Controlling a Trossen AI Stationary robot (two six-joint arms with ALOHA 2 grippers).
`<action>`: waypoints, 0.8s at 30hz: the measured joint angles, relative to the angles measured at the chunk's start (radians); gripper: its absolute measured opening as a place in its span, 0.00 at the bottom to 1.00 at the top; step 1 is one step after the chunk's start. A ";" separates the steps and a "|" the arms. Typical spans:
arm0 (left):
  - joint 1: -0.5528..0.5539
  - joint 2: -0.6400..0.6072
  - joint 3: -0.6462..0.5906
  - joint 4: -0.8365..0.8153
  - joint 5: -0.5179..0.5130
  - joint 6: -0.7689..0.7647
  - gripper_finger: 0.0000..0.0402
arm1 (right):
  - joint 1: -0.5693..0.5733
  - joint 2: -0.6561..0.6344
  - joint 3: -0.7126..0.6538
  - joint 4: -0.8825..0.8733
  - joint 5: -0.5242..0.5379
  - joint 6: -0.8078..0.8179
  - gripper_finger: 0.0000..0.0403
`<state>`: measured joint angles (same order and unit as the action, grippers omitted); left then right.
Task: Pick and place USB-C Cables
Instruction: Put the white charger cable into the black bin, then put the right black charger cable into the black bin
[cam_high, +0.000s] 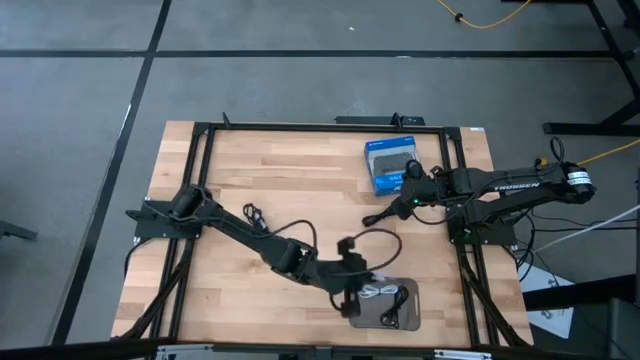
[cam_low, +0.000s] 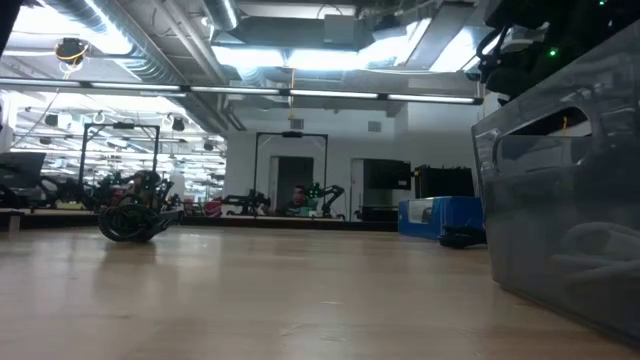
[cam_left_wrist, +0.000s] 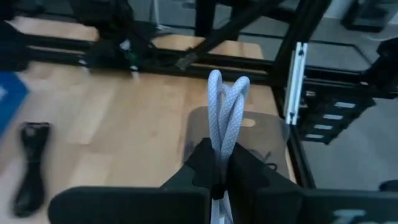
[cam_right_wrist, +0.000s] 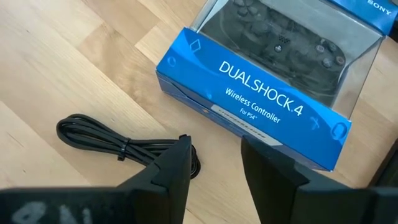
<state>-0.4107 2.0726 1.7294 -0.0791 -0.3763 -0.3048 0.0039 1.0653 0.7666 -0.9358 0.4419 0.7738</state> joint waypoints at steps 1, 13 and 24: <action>0.005 0.015 0.000 0.025 0.018 0.000 0.03 | 0.000 0.000 0.000 -0.001 0.000 0.000 0.36; 0.043 0.180 -0.001 0.246 0.318 -0.086 0.13 | 0.000 0.000 0.000 -0.004 -0.001 0.003 0.36; 0.069 0.183 0.000 0.246 0.326 -0.086 0.22 | 0.000 0.000 0.000 -0.004 -0.018 0.003 0.36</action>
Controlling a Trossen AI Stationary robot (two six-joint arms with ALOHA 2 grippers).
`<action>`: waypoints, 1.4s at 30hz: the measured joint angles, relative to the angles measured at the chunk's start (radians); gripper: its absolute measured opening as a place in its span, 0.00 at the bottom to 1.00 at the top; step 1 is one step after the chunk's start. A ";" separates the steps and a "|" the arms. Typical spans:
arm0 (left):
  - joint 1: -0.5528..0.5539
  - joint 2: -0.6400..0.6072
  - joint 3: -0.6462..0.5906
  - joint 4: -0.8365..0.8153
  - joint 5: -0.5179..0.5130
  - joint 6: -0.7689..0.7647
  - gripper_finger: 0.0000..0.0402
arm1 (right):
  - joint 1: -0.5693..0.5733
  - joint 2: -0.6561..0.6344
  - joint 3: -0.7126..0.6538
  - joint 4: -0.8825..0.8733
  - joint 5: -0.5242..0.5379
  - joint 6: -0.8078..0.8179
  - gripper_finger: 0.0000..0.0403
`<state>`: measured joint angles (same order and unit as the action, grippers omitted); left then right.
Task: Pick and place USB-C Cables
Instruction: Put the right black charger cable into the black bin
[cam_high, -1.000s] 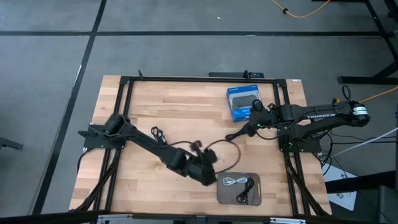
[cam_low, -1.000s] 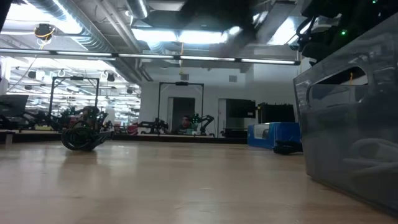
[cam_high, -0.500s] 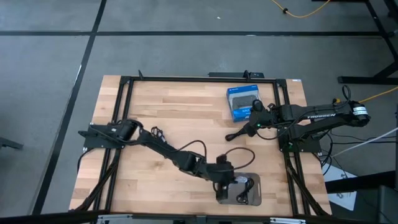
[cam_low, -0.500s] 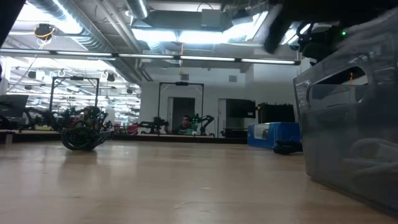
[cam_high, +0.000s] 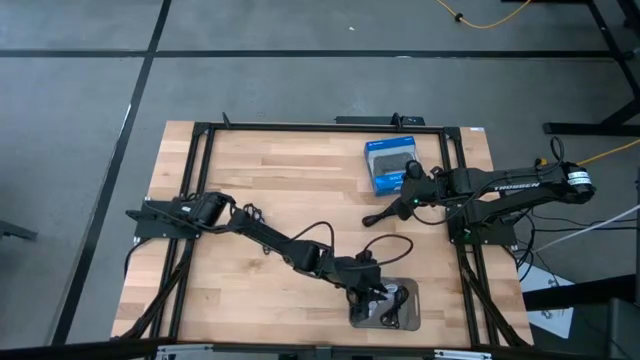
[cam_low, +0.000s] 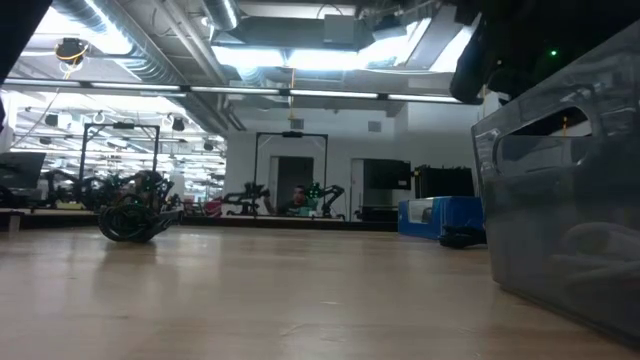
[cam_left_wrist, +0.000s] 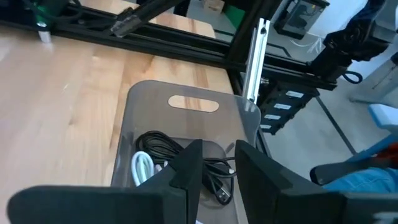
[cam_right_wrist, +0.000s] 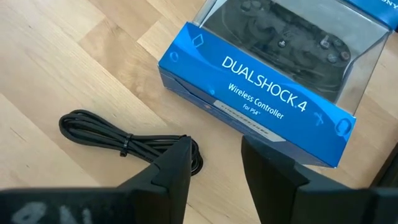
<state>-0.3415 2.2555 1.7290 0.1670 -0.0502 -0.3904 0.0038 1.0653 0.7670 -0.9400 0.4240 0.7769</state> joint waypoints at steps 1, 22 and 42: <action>0.004 -0.002 0.000 -0.005 0.014 0.000 0.22 | 0.000 0.000 0.000 0.000 0.000 0.000 0.36; 0.040 -0.329 0.002 -0.947 -0.217 0.054 0.22 | 0.000 0.000 0.000 0.004 -0.007 0.003 0.36; 0.017 -0.580 -0.276 -1.575 -0.345 -0.029 0.22 | 0.000 0.000 0.000 0.273 0.010 -0.071 0.36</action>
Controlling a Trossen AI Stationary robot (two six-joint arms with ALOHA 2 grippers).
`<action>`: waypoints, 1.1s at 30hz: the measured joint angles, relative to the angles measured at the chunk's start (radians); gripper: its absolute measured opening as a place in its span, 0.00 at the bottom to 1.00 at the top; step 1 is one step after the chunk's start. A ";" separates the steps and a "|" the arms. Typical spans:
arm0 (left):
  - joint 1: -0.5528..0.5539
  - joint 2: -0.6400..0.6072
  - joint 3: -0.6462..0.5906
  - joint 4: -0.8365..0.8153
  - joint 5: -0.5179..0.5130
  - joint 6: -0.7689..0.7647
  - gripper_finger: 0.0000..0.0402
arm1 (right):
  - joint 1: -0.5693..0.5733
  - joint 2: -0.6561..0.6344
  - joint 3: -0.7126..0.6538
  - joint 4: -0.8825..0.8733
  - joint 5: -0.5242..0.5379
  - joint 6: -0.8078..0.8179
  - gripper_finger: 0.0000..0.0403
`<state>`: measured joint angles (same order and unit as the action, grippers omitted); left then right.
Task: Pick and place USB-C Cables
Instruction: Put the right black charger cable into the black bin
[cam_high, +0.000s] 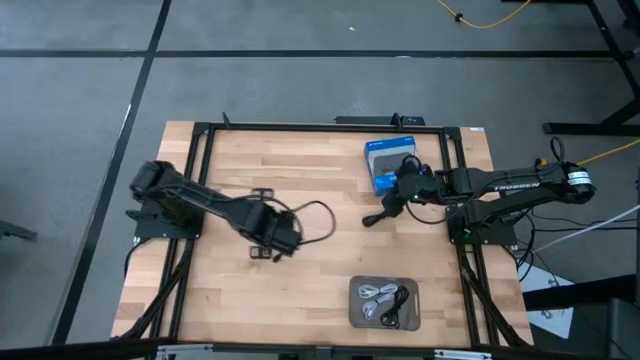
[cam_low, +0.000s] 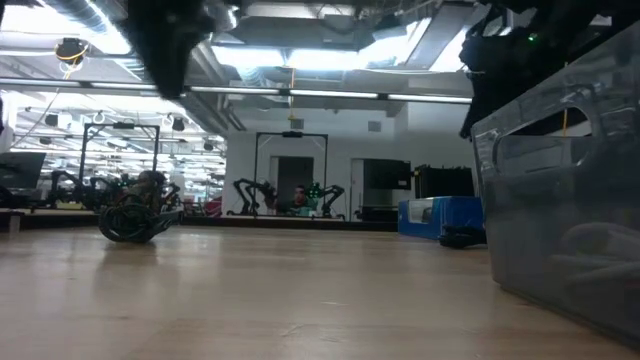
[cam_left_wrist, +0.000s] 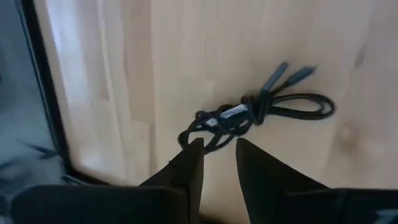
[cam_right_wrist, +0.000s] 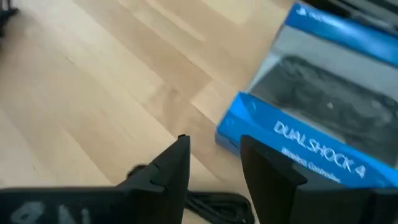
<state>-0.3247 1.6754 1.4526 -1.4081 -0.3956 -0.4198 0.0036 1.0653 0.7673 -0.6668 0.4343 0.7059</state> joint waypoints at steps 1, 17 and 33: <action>-0.005 -0.044 -0.068 0.053 -0.004 -0.029 0.22 | 0.000 0.000 0.000 0.019 0.000 -0.015 0.36; -0.034 -0.442 -0.791 1.153 -0.128 -0.175 0.22 | -0.001 0.075 0.000 0.116 -0.122 -0.222 0.36; -0.025 -0.425 -0.791 1.189 -0.138 -0.155 0.22 | -0.001 0.291 0.000 0.052 -0.116 -0.135 0.36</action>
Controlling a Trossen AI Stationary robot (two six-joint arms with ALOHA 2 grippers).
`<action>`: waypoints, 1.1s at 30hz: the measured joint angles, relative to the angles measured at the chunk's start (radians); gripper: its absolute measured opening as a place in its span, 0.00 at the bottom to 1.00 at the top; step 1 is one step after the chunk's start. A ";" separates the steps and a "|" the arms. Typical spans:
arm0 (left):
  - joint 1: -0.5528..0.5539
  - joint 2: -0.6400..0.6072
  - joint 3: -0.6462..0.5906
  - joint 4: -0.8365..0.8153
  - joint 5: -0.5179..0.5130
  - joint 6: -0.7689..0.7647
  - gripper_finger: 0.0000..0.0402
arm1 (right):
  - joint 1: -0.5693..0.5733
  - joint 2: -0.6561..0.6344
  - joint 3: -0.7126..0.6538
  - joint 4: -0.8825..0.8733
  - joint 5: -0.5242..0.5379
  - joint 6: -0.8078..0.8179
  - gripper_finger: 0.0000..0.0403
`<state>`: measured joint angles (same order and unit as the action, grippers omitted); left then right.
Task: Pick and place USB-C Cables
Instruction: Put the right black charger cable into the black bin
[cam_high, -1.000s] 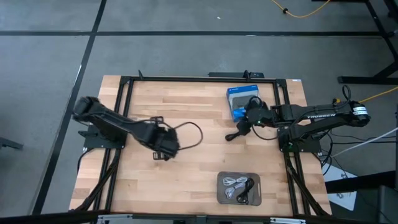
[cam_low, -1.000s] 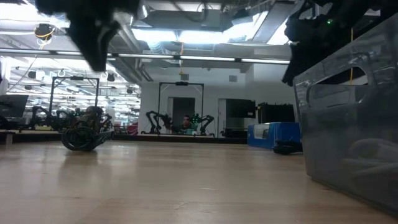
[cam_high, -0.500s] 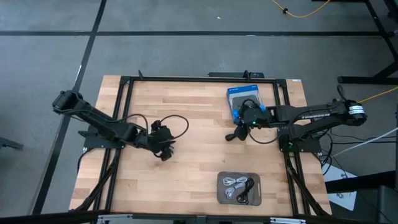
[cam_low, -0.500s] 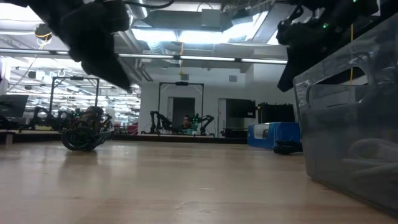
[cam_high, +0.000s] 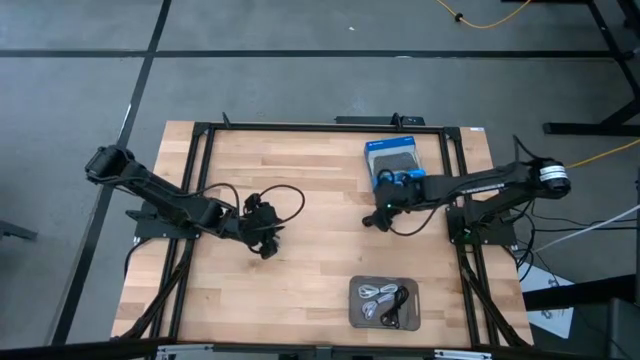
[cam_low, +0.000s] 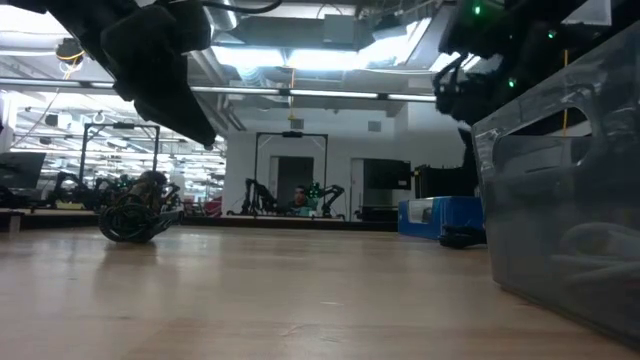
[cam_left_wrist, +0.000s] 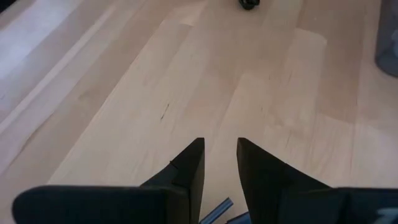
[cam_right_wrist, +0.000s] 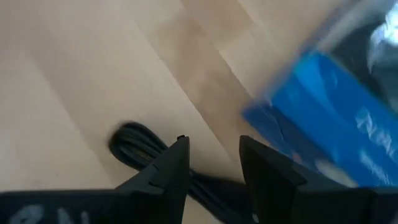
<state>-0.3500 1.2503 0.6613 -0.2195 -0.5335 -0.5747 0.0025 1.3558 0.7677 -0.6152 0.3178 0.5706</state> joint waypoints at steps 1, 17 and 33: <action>0.000 0.000 0.000 0.000 0.000 0.000 0.22 | 0.000 0.007 0.000 -0.034 0.012 0.051 0.36; 0.000 0.000 0.000 0.004 -0.005 -0.018 0.22 | 0.061 0.059 -0.001 -0.409 0.095 0.550 0.36; 0.000 0.000 0.000 0.005 -0.005 -0.025 0.22 | 0.060 0.259 -0.001 0.232 -0.016 0.347 0.36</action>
<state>-0.3500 1.2507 0.6613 -0.2150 -0.5388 -0.5995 0.0628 1.6145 0.7671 -0.3828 0.3022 0.9171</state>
